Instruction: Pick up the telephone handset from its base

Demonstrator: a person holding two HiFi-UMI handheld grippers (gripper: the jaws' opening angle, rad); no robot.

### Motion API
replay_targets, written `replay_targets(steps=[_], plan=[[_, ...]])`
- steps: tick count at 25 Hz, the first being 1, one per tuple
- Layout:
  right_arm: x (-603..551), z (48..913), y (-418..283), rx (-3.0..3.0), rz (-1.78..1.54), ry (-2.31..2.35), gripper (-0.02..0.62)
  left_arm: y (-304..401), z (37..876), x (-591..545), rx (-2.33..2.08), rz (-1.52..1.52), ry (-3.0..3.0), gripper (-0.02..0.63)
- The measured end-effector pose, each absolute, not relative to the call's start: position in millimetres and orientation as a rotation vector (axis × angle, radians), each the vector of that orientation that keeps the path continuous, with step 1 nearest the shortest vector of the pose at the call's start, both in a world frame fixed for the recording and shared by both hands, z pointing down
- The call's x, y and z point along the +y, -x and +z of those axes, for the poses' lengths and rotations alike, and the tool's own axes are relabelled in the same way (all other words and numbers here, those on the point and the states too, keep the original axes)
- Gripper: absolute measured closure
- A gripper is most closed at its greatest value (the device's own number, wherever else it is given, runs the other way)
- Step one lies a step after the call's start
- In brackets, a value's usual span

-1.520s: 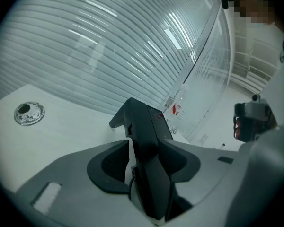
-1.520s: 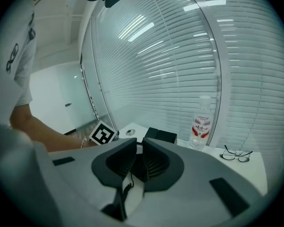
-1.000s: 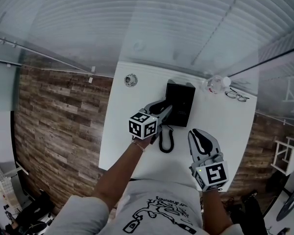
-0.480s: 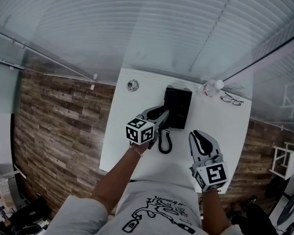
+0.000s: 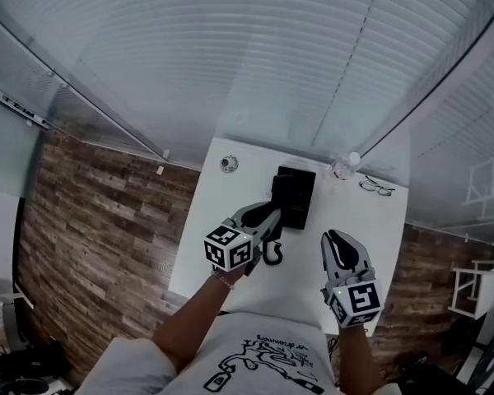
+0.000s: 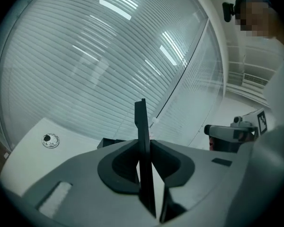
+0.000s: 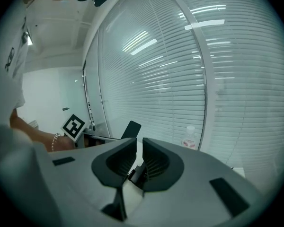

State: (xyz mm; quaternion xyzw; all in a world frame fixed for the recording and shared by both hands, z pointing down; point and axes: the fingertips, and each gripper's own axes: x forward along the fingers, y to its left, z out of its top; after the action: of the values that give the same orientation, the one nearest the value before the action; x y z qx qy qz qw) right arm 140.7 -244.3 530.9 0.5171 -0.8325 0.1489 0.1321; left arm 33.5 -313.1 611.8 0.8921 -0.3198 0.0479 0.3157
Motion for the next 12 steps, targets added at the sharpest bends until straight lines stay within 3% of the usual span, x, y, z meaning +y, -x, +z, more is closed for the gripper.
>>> replay_targets(steps=[12], plan=[[-215,463,-145,-2.461,0.327,-1.533,0.563,-17,506,-266,-0.896,-0.019,-2.429,0.534]])
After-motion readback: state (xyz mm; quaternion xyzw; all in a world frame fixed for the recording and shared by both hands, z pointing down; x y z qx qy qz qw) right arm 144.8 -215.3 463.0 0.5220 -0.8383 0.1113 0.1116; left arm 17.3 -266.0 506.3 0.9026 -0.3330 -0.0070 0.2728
